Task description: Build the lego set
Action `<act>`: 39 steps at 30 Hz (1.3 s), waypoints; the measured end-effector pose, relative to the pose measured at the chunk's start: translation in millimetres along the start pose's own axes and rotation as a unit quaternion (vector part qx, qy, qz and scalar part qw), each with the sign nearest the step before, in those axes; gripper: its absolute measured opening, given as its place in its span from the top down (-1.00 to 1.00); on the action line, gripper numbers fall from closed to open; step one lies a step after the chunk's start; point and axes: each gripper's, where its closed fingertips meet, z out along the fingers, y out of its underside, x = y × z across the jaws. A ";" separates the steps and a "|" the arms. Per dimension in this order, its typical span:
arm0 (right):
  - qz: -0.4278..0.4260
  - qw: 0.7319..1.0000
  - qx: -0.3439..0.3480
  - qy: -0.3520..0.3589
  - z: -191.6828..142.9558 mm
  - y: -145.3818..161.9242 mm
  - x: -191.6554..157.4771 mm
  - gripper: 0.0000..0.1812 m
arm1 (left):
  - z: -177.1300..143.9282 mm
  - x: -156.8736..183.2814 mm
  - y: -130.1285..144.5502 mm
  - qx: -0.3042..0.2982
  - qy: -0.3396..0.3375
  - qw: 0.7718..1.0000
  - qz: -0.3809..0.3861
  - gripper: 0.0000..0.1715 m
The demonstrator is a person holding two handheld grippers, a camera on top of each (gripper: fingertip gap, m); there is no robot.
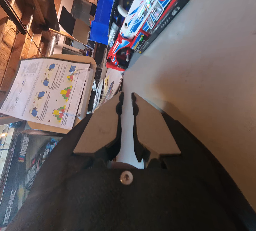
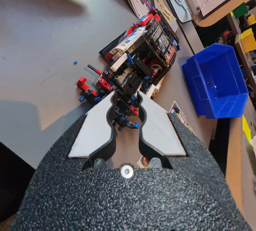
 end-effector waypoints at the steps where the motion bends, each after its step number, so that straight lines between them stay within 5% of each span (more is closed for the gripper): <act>1: -0.016 1.000 -0.005 0.002 -1.2 1.1 1.7 0.72 | 3.3 1.6 -4.7 0.002 0.002 1.000 0.001 0.90; 10: -0.158 0.987 -0.024 -0.019 -2.0 6.6 -1.0 0.73 | 22.5 8.2 -33.3 0.025 0.011 1.000 0.003 0.90; 17: -0.160 0.985 -0.018 -0.056 -1.4 6.1 5.7 0.77 | 23.9 8.1 -38.5 0.036 0.018 0.999 -0.007 0.90; 22: 0.015 0.997 0.002 -0.079 -1.4 0.2 14.3 0.74 | 23.5 5.8 -40.2 0.043 0.024 0.998 -0.027 0.90; 26: 0.228 0.965 0.028 -0.130 -12.1 -12.9 5.1 0.61 | 23.5 7.6 -43.5 0.049 0.027 0.998 -0.022 0.90; 39: 0.358 0.931 -0.018 -0.076 7.1 4.0 -8.4 0.65 | 21.7 5.6 -45.2 0.057 0.034 0.997 -0.038 0.91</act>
